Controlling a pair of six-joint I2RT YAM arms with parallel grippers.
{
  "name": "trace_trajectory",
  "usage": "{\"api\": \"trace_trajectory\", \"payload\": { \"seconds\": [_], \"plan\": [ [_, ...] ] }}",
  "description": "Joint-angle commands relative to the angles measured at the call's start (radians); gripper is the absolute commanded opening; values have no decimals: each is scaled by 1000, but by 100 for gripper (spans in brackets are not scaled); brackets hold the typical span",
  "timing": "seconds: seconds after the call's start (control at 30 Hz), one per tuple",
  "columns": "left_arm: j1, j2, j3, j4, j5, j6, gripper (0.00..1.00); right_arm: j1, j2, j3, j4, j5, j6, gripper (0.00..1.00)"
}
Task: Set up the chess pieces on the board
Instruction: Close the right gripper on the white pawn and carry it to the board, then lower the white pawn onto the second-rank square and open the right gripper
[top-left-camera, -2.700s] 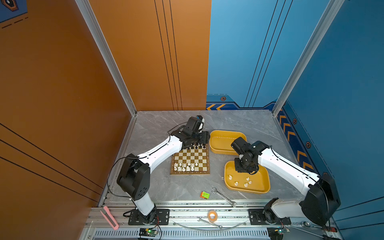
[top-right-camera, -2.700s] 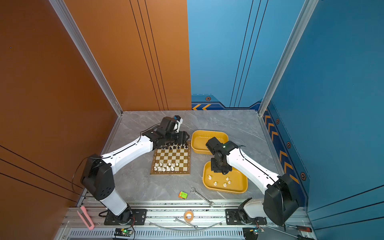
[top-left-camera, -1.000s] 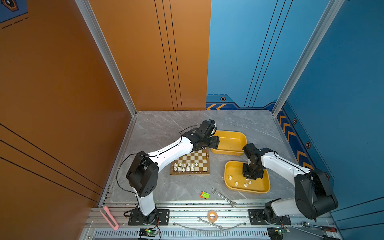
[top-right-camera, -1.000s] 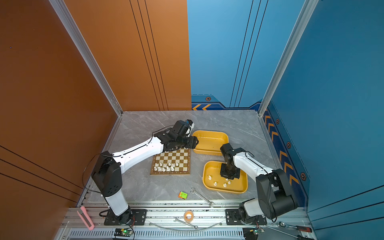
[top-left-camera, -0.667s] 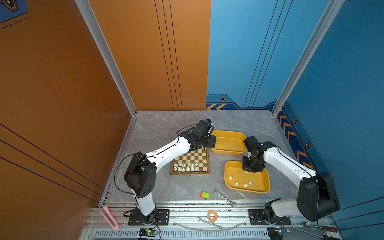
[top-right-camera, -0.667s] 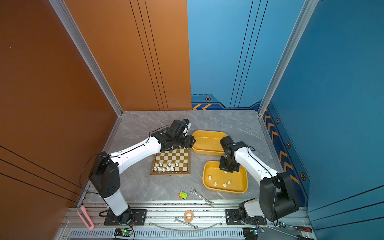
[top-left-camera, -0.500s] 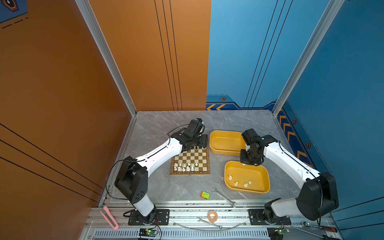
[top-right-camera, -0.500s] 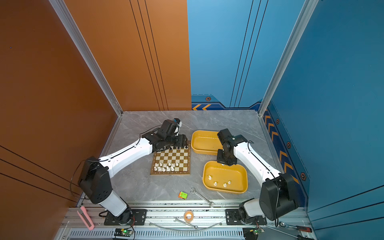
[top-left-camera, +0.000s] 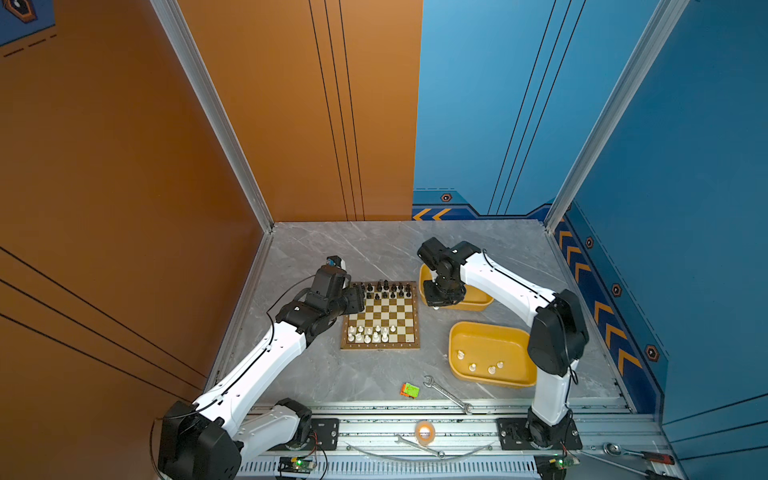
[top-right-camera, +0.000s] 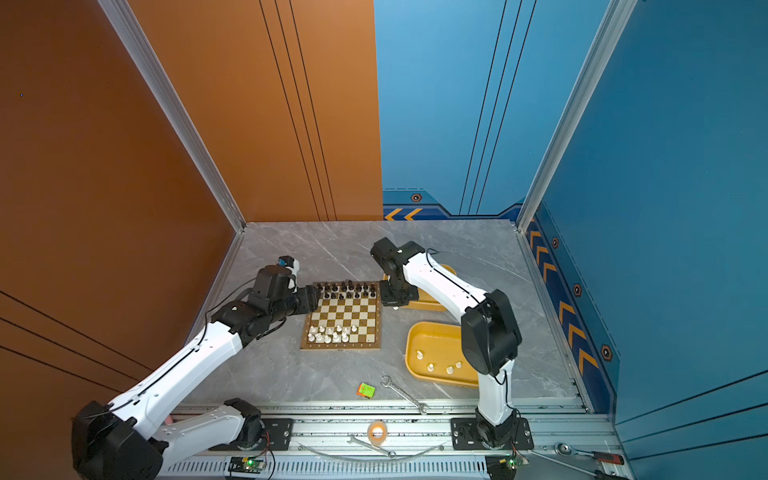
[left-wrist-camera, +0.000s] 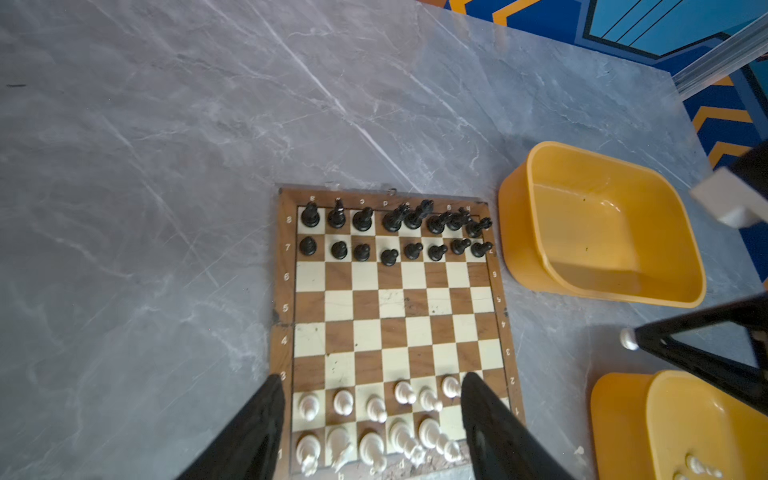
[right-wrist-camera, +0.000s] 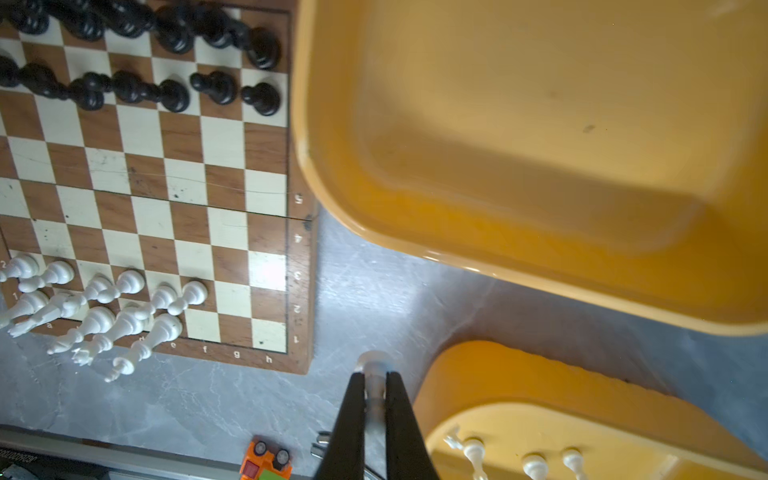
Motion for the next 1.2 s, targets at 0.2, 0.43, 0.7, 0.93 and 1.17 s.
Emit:
{"api": "trace_trajectory", "payload": {
  "seconds": [0.2,0.43,0.7,0.93,1.17],
  "plan": [
    [92,-106,-82,-59,48,-27,69,125,192,162,-51,-25,-15,9],
    [151,-99,-79,-59,117,14,69,177,272,220,-57,-35,6,9],
    [215,-77,-76,-44,184,45,69,196,304,222,-59,-34,25,10],
    [239,-65,-72,-41,206,55,69,198,316,228,-70,-37,28,14],
    [245,-71,-82,-33,213,50,69,199,299,229,-72,-29,22,30]
  ]
}}
